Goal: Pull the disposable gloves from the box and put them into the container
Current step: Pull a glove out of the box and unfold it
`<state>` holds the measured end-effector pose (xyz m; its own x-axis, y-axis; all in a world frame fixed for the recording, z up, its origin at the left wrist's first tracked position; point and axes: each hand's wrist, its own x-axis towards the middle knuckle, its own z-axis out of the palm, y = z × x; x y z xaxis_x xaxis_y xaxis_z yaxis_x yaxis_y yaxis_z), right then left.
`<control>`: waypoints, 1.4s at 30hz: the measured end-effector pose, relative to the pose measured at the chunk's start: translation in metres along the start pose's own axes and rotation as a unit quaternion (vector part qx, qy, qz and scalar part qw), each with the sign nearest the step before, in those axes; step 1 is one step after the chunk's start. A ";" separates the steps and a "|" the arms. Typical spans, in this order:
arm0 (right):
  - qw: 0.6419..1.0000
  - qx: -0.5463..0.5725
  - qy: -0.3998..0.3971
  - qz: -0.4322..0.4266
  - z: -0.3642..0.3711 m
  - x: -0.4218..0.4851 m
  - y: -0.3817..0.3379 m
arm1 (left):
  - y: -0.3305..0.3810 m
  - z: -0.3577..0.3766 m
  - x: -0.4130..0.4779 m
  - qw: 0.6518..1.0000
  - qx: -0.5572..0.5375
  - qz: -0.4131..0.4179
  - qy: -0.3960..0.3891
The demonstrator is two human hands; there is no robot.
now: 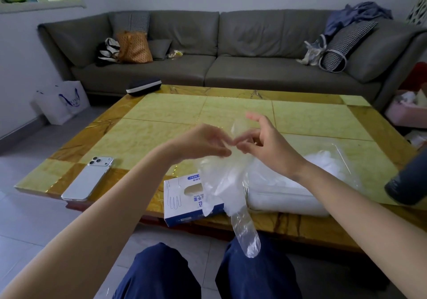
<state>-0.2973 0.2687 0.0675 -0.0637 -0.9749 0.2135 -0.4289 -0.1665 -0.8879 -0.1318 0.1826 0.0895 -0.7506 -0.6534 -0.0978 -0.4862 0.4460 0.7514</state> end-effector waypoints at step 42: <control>0.890 -0.384 -0.197 0.146 -0.089 -0.037 0.086 | 0.005 0.080 0.095 0.901 0.427 0.060 -0.049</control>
<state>-0.4123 0.3041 0.0196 -0.0169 -0.9614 -0.2748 -0.9451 0.1050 -0.3094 -0.2410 0.1718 0.0316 -0.8362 -0.5307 -0.1382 -0.5346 0.8451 -0.0108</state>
